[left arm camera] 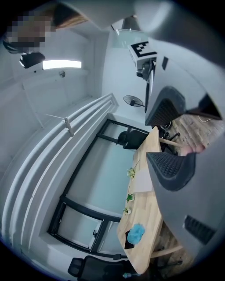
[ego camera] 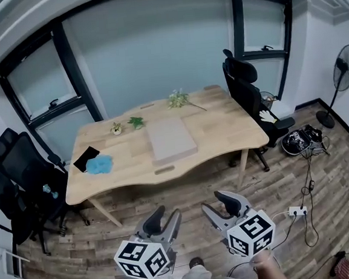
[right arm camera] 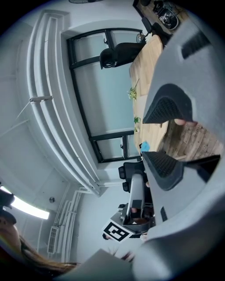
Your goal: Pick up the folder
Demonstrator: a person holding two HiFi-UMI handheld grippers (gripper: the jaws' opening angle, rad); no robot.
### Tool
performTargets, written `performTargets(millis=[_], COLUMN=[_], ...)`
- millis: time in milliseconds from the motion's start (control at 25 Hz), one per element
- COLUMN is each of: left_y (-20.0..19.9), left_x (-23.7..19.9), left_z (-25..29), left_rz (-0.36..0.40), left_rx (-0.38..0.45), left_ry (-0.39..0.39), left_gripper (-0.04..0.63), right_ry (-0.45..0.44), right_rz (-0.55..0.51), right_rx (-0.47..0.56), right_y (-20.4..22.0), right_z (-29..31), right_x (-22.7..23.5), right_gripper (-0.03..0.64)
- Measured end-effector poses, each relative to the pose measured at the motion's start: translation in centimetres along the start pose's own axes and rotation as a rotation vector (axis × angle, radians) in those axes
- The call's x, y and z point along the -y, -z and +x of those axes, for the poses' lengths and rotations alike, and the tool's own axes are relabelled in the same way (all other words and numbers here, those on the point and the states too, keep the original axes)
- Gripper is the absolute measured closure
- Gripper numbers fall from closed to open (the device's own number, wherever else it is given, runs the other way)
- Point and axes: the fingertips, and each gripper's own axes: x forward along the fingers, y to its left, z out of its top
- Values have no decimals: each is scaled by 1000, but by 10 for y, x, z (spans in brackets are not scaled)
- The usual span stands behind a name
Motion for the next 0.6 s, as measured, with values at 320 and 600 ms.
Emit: performTargets(millis=[320,600], left_y=[-12,-17], left_x=[-34,-62], left_z=[12,24], left_rz=[-22,-33], left_rx=[1,-9], left_ry=[13,24], left_gripper=[385,377], right_ry=[23,37], right_rz=[-29,-43], right_rx=[-40,-48], right_y=[-2,-6], right_z=[39,68], right_x=[7,12], right_gripper=[443,428])
